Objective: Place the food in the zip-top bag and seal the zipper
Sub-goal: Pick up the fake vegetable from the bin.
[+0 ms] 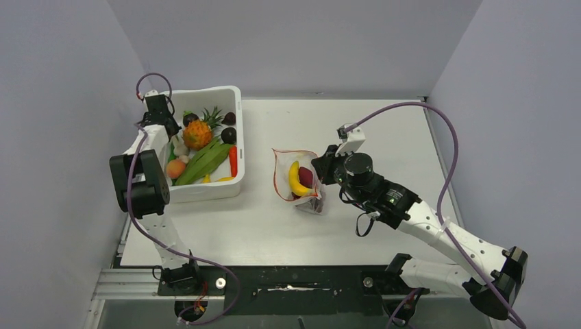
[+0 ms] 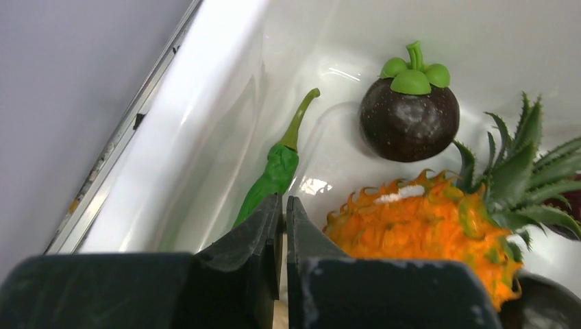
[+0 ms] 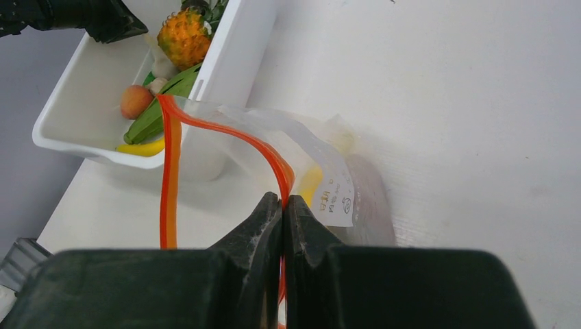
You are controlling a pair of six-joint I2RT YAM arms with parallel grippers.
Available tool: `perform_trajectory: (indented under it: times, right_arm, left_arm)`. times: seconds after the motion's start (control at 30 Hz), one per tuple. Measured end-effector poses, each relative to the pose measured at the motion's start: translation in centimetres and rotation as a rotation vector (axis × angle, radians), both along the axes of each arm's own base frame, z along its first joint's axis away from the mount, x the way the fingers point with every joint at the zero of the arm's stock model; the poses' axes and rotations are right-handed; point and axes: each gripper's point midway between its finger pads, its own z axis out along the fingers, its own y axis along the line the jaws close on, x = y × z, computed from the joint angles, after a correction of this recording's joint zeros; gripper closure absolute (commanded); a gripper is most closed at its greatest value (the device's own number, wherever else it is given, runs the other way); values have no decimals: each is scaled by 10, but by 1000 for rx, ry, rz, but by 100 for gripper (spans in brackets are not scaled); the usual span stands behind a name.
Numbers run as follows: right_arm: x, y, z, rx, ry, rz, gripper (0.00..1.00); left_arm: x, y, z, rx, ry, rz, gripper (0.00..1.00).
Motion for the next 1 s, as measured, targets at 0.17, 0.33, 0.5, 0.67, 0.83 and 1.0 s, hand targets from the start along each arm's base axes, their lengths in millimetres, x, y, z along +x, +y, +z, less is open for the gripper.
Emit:
perform_trajectory:
  times: [0.17,0.33,0.5,0.67,0.83,1.0]
  right_arm:
    - [-3,0,0,8,2,7,100]
    - [-5,-4,-8,-7,10,4,100]
    - [-3,-14,-8,-50,-9,-24,100]
    - [-1,-20,-10,-90,-16,-33,100]
    - [3,-20,-7,-113,-27,-32,100]
    - [11,-18,-10,-132,-19,-34,100]
  left_arm:
    - [-18,-6,30,12,-34,0,100]
    - [-33,-21,65,41,-84,-7,100]
    - [-52,-35,88,61,-111,-23,100]
    - [-72,-40,107,78,-122,-15,100]
    - [-88,-51,138,83,-178,-32,100]
    - [-106,-60,171,81,-245,-53,100]
